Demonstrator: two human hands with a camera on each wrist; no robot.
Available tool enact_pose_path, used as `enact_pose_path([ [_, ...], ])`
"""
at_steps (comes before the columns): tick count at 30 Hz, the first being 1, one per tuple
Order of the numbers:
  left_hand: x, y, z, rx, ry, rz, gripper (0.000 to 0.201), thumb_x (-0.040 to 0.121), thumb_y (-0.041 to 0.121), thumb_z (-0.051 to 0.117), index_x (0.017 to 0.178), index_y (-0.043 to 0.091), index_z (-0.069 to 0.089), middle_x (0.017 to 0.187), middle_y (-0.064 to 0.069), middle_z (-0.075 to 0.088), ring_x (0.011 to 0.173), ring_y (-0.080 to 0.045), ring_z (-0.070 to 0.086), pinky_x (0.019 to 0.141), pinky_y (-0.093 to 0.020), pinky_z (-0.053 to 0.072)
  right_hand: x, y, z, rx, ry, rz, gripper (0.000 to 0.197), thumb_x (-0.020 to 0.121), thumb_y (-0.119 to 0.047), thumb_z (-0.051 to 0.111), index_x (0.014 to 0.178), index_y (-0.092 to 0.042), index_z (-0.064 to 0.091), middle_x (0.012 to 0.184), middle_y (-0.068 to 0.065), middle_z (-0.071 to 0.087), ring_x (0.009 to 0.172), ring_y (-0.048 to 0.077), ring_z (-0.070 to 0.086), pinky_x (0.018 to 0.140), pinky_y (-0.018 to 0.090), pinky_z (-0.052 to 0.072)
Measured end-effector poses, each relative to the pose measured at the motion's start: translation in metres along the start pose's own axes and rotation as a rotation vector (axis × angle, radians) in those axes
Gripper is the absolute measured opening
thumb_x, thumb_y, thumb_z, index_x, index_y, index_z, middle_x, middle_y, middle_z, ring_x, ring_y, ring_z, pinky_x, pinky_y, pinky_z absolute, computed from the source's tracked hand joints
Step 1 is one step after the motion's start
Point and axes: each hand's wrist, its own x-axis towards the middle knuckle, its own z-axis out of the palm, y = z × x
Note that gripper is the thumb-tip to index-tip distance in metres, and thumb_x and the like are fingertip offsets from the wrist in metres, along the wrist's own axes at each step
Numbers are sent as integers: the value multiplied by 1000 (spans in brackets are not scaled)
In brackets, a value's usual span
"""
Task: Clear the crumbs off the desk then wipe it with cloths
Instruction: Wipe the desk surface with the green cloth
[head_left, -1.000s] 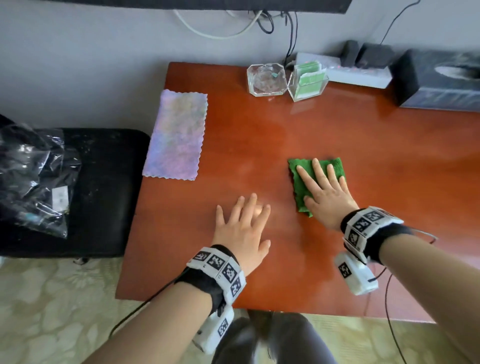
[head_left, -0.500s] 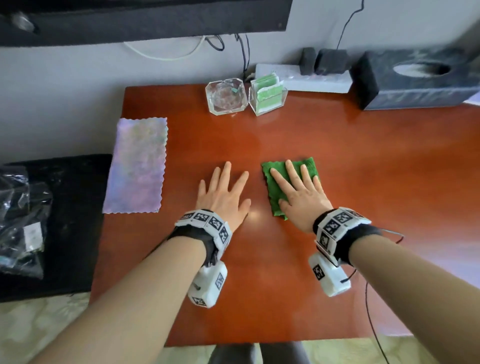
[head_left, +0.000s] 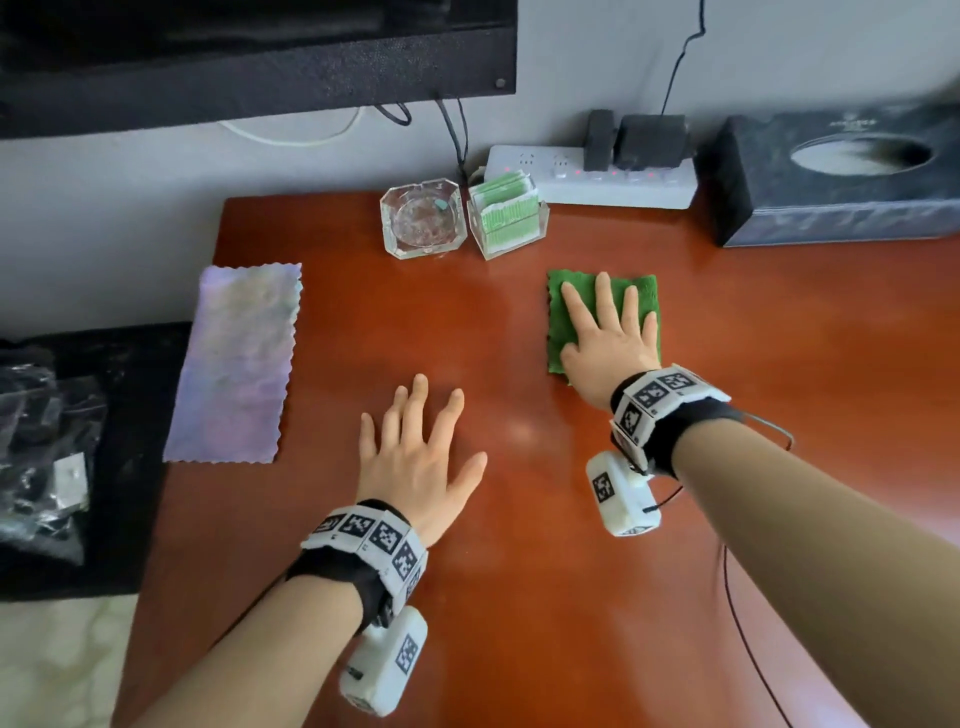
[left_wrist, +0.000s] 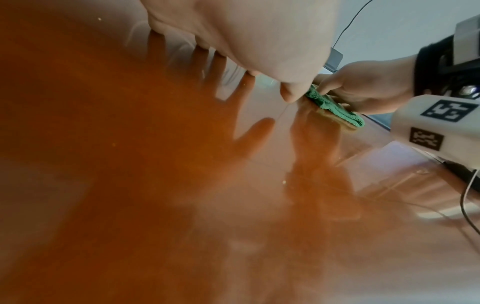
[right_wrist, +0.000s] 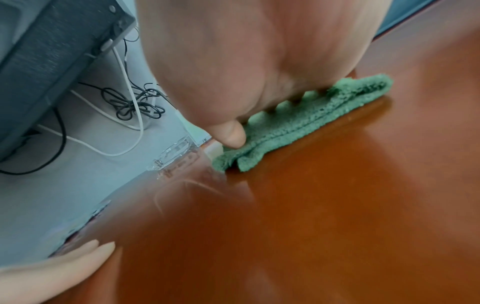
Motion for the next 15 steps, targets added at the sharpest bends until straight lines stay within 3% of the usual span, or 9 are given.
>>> enact_pose_path([
  [9, -5, 7, 0, -10, -21, -23, 81, 84, 72, 4, 155, 34, 5, 164, -7, -1, 151, -27, 5, 120, -56, 12, 13, 4, -4, -42, 37, -55, 70, 97, -32, 32, 155, -37, -7, 163, 1, -16, 149, 33, -13, 120, 54, -2],
  [12, -4, 7, -8, 24, -8, -22, 75, 88, 70, 19, 153, 32, 20, 161, -10, 17, 145, -29, 24, 114, -55, 27, 13, 5, -4, -42, 44, -58, 70, 97, -33, 32, 155, -37, -7, 163, 1, -16, 149, 33, -12, 120, 54, -2],
  [15, 9, 9, -28, -18, 58, -22, 54, 91, 58, 42, 138, 31, 42, 143, -4, 40, 124, -22, 44, 96, -40, 44, 13, 5, -4, -42, 41, -64, 69, 97, -34, 31, 155, -37, -8, 163, 1, -17, 149, 34, -13, 120, 54, -2],
])
